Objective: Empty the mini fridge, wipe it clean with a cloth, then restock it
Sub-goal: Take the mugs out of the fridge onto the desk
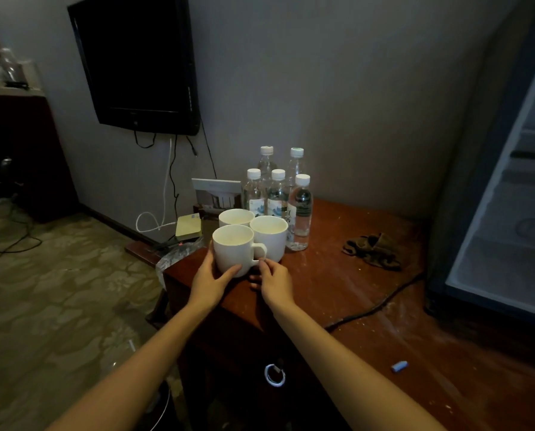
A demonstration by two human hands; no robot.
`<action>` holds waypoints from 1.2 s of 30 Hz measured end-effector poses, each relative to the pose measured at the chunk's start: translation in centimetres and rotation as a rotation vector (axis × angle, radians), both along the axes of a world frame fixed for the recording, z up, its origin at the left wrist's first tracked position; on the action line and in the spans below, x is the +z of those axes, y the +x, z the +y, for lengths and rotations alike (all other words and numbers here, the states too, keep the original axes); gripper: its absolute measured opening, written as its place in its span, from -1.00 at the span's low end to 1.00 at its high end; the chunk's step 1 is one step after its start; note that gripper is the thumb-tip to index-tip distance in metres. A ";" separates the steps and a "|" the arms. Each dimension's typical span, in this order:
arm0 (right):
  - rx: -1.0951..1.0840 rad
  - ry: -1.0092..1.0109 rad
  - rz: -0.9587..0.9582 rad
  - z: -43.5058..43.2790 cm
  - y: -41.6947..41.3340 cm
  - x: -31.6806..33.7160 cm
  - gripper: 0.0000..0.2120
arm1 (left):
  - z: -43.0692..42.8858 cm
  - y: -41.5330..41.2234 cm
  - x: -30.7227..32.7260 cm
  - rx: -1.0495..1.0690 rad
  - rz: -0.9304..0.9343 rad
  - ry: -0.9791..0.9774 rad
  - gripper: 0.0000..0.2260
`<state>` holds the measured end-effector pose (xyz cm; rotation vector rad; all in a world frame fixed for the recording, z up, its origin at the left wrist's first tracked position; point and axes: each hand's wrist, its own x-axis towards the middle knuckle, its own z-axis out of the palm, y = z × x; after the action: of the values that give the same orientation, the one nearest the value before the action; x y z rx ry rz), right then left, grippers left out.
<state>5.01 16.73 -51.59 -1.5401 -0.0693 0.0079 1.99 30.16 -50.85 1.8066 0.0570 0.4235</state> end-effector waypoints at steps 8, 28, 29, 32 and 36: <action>0.105 -0.142 0.108 -3.2 -1.9 0.8 -0.73 | -2.7 -3.1 -0.8 0.039 0.062 -0.157 -0.42; -0.268 -0.268 -0.223 -25.1 -18.5 7.3 -0.79 | -22.6 -13.4 3.1 -0.376 -0.165 0.055 -0.66; -0.290 -0.234 -0.219 -26.0 -19.3 7.4 -0.79 | -23.8 -13.7 3.4 -0.412 -0.174 0.069 -0.67; -0.353 -0.190 -0.215 -28.8 -21.3 7.7 -0.80 | -27.3 -15.0 4.1 -0.524 -0.205 0.088 -0.67; -0.455 -0.193 -0.230 -32.2 -23.3 7.9 -0.79 | -31.5 -16.3 4.5 -0.634 -0.251 0.120 -0.67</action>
<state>-18.27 -15.46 -43.72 -1.7146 0.1041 -0.5373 -14.35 -1.37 -46.38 1.7626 -0.7104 0.1938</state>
